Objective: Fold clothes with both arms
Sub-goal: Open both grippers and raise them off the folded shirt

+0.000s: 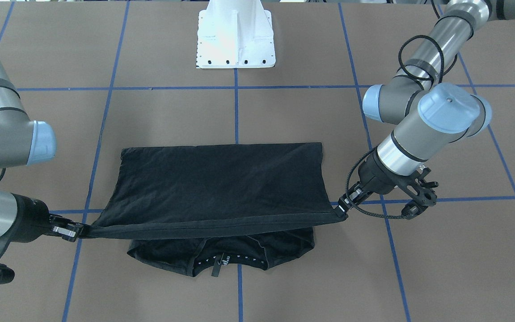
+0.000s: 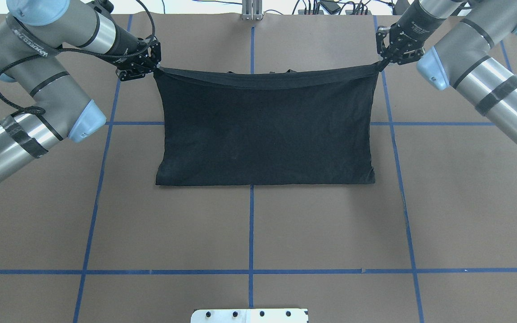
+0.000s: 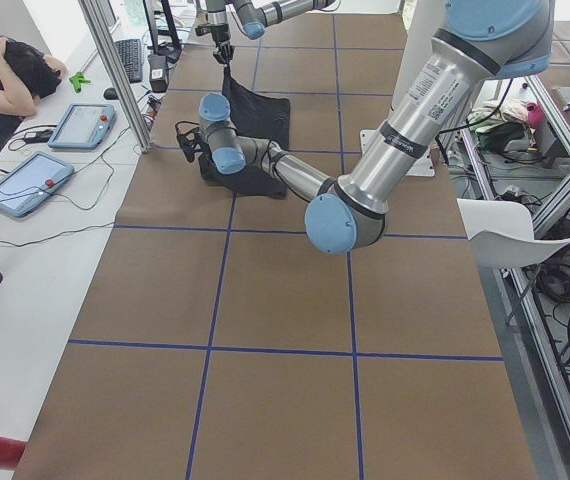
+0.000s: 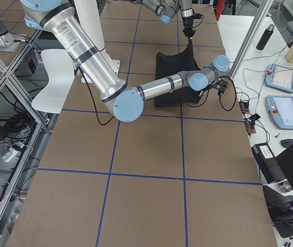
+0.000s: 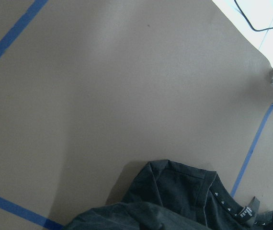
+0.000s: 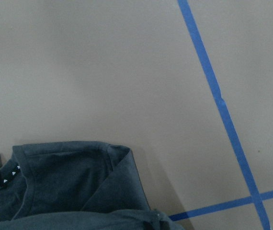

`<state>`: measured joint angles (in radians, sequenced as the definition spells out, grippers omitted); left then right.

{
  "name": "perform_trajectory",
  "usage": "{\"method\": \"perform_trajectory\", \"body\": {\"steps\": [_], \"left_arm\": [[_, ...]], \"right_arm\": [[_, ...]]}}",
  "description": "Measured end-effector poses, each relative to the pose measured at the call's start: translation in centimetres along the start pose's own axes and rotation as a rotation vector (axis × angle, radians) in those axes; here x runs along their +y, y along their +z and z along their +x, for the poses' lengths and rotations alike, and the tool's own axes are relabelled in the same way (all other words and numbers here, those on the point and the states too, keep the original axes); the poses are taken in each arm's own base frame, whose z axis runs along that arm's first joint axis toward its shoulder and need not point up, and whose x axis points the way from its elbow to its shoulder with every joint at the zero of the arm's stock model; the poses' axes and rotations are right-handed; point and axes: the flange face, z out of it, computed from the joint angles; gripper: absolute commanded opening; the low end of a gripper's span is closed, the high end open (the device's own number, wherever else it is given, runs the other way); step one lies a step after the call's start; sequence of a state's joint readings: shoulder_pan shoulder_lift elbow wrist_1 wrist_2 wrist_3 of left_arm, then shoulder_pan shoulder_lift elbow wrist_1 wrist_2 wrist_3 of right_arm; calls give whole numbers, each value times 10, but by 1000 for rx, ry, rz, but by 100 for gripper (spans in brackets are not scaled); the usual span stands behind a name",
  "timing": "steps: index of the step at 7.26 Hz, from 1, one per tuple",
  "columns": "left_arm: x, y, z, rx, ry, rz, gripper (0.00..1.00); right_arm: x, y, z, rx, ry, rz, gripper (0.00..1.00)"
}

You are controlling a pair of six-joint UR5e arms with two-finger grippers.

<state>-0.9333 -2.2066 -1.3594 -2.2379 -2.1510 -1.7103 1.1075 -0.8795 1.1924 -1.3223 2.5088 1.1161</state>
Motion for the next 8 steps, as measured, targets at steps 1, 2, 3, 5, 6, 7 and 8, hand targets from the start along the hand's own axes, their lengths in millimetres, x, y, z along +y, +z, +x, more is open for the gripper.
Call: {"method": "perform_trajectory", "body": {"steps": [1, 2, 3, 5, 6, 7, 8], "left_arm": [[2, -1, 2, 3, -1, -3, 0], [4, -2, 5, 6, 0, -8, 0], [7, -2, 8, 9, 3, -12, 0], [11, -2, 12, 14, 9, -18, 63], [12, -3, 14, 16, 11, -20, 99], [12, -3, 14, 16, 11, -18, 100], [11, -3, 13, 15, 12, -15, 100]], "right_arm": [[2, -2, -7, -5, -6, -1, 0], [5, -2, -13, -9, -16, -3, 4], [9, -3, -17, -14, -25, -5, 18], [12, -3, -21, -18, -33, -7, 61], [13, -3, -23, -19, -36, -7, 96], [13, -3, -24, -18, -37, -7, 99], [13, -1, -24, -16, -35, -8, 99]]}}
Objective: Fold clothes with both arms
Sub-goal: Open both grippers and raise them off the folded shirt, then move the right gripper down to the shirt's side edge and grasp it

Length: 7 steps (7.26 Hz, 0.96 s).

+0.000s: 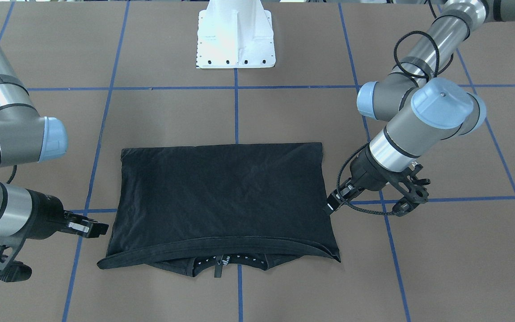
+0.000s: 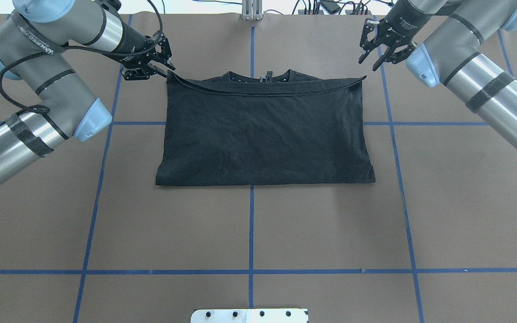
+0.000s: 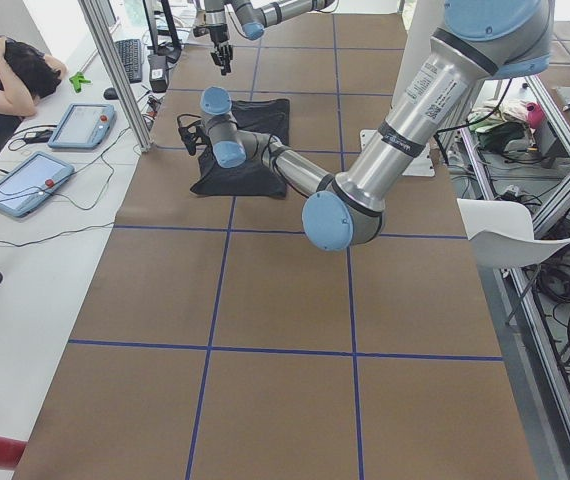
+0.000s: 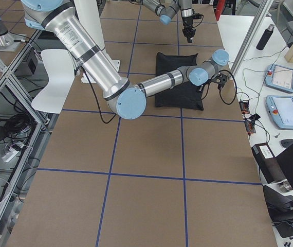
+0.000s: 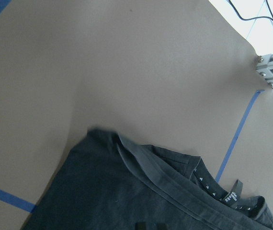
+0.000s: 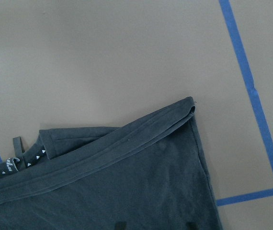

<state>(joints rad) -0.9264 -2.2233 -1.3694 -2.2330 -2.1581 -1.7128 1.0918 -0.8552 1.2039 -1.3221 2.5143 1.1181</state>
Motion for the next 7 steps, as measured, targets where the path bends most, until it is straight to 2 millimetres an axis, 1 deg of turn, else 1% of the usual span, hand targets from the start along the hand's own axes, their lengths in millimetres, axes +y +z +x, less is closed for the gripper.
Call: {"method": "perform_trajectory", "body": {"steps": [1, 2, 3, 4, 5, 6, 7], "left_arm": [[-1, -1, -1, -1, 3, 1, 100], [0, -5, 1, 5, 9, 2, 100], [5, -14, 6, 16, 16, 2, 100], [11, -22, 12, 23, 20, 1, 100], [16, -29, 16, 26, 22, 2, 100], [20, -35, 20, 29, 23, 2, 100], [24, -40, 23, 29, 23, 2, 100]], "right_arm": [[1, 0, 2, 0, -2, 0, 99], [6, -1, 6, -5, -12, 2, 99], [18, 0, 14, -10, -23, 3, 99], [40, 12, 32, 0, -39, 0, 99], [68, 40, 49, 34, -66, -2, 99], [96, 73, 59, 77, -100, -3, 99], [119, 98, 63, 107, -129, -11, 99]]}}
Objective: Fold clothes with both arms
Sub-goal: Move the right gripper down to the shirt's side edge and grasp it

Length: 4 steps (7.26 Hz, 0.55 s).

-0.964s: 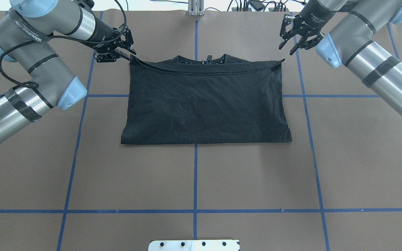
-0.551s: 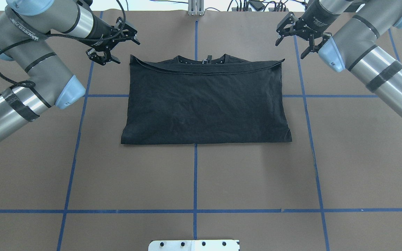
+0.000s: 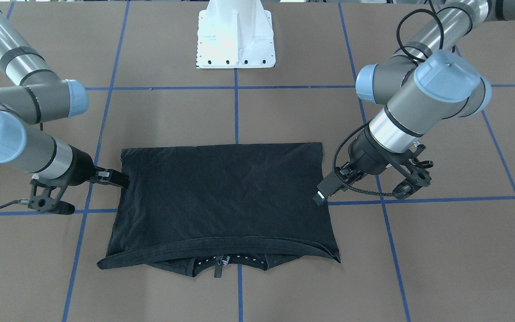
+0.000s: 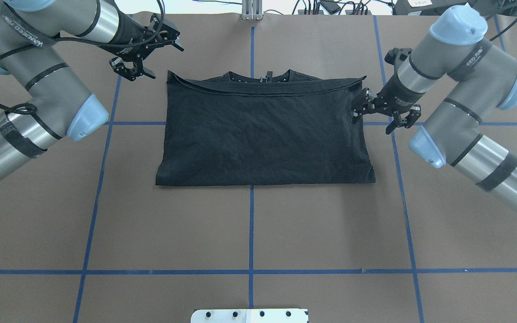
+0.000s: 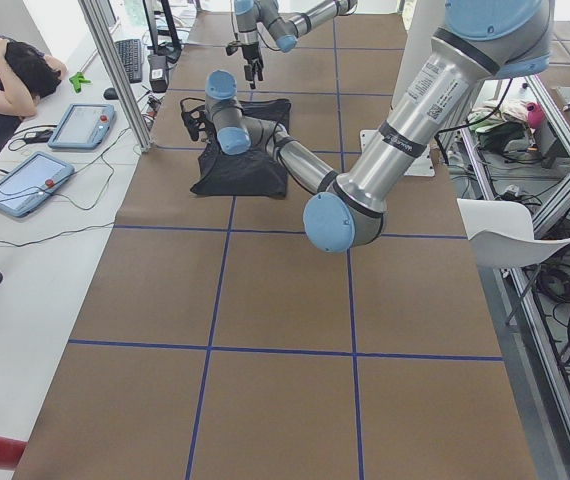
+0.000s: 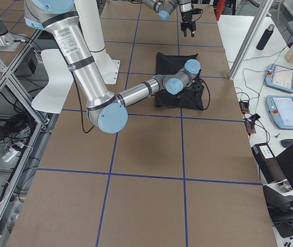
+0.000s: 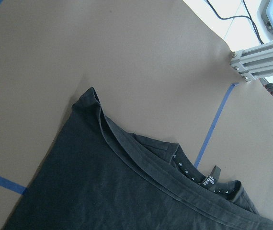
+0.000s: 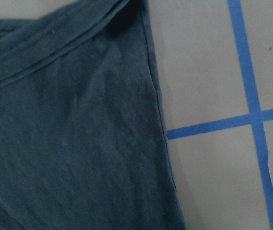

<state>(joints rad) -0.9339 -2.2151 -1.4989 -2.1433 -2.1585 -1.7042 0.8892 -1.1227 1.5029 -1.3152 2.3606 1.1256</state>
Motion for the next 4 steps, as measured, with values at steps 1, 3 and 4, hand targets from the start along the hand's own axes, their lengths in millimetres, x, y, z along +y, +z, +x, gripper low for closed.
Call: {"method": "perform_trajectory", "body": {"steps": [1, 3, 4], "left_arm": [[4, -4, 3, -1, 0, 0, 100], [9, -10, 8, 2, 3, 0, 100], [11, -12, 10, 2, 3, 0, 100]], "right_arm": [[20, 15, 0, 14, -23, -13, 99], [43, 38, 5, 40, -45, -34, 99], [50, 50, 6, 59, -53, -36, 98]]}}
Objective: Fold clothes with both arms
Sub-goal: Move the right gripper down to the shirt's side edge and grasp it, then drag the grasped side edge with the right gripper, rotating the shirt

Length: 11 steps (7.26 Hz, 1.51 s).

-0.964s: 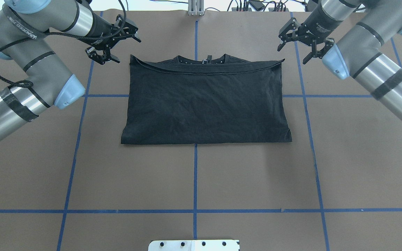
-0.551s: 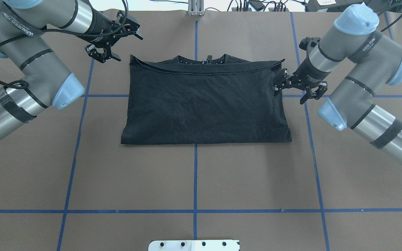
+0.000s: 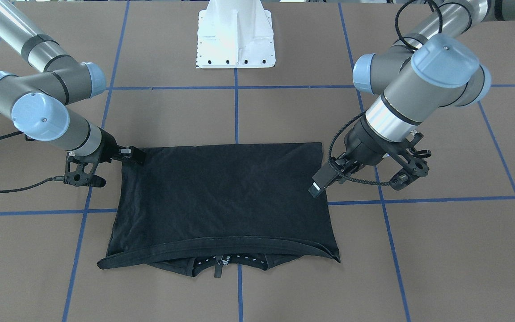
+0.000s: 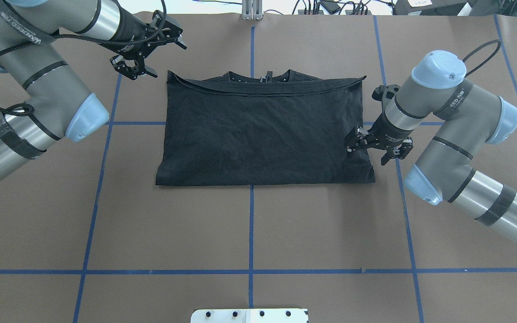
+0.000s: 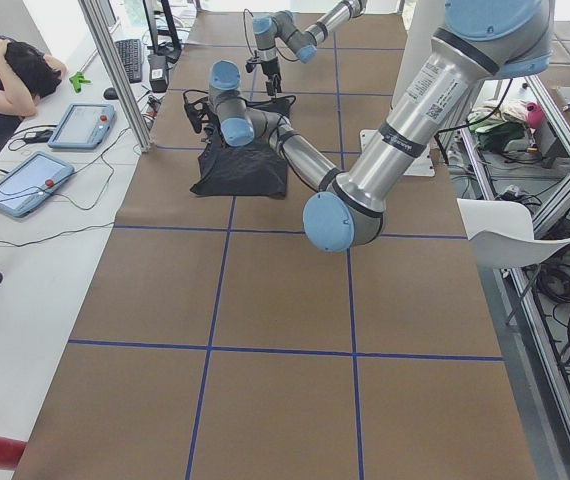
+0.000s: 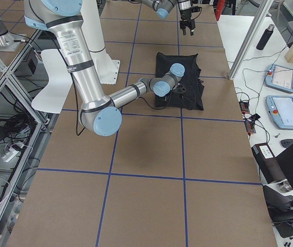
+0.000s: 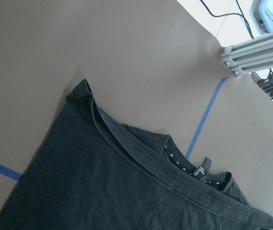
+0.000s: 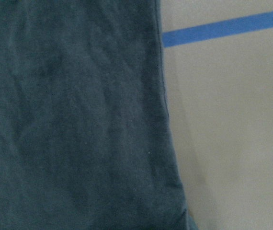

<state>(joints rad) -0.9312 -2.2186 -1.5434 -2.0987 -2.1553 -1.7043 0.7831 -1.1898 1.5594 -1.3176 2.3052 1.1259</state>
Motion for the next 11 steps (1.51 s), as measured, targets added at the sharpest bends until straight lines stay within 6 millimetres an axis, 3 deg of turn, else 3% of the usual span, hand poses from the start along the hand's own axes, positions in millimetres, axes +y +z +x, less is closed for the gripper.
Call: {"method": "perform_trajectory", "body": {"steps": [1, 2, 3, 4, 8, 9, 11], "left_arm": [[1, -2, 1, 1, 1, 0, 100], [3, -4, 2, 4, 2, -1, 100], [4, -5, 3, 6, 3, 0, 100], [4, -6, 3, 5, 2, 1, 100], [5, -6, 4, 5, 2, 3, 100], [5, -6, 4, 5, 2, 3, 100], [5, -7, 4, 6, 2, 4, 100]], "right_arm": [[5, 10, 0, 15, -6, -2, 90], [9, 16, 0, 23, -10, -5, 42], [11, 19, -1, 26, -13, -9, 8], [12, 19, -2, 24, -15, -11, 0], [17, 14, 1, 14, -26, -17, 0], [28, 9, 3, 3, -45, -20, 0], [81, -5, -2, -46, -113, -73, 0]]}}
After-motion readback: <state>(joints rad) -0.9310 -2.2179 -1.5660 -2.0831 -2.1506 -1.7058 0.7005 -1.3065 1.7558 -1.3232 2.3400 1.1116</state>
